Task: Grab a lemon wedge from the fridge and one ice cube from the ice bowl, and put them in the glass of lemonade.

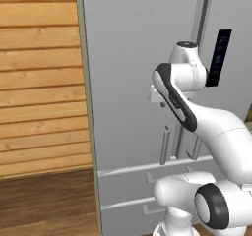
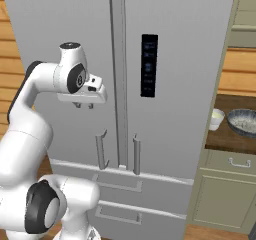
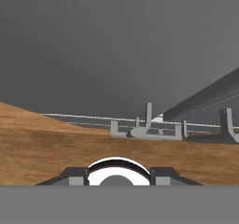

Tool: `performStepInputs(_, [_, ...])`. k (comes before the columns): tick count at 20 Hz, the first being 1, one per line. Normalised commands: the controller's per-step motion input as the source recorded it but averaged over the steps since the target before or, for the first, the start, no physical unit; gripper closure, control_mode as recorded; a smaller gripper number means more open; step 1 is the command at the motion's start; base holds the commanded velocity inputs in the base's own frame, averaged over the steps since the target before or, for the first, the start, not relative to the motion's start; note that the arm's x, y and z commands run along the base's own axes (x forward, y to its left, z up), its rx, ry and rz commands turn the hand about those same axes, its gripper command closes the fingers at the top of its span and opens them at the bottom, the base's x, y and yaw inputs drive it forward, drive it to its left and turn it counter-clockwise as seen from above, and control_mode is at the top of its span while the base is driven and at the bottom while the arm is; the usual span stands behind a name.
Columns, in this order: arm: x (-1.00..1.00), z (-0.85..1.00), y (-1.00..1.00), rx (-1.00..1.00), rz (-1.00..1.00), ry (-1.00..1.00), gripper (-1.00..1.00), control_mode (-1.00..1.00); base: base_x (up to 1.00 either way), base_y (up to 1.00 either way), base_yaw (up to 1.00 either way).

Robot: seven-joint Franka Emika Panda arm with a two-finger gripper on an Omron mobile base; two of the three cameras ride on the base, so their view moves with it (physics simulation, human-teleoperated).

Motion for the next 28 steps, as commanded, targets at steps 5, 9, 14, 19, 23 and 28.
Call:
performStepInputs(5, [-0.35, 0.00, -0.08, 0.00, -0.02, 0.00, -1.00, -1.00, 0.00, 0.00, 0.00])
performStepInputs(9, [-0.83, -0.03, -0.28, 0.00, -0.08, 0.00, -1.00, -1.00, 0.00, 0.00, 0.00])
performStepInputs(14, [-0.68, -0.08, -0.21, 0.00, -0.05, -0.03, -1.00, -1.00, 0.00, 0.00, 0.00])
performStepInputs(19, [-0.52, -0.09, -0.04, 0.00, -0.05, -0.06, -1.00, -1.00, 0.00, 0.00, 0.00])
performStepInputs(23, [-0.18, -0.06, 0.00, 0.00, -0.02, -0.03, -1.00, -1.00, 0.00, 0.00, 0.00])
performStepInputs(28, [-0.07, 0.00, 0.00, 0.00, 0.00, 0.00, -1.00, -1.00, 0.00, 0.00, 0.00])
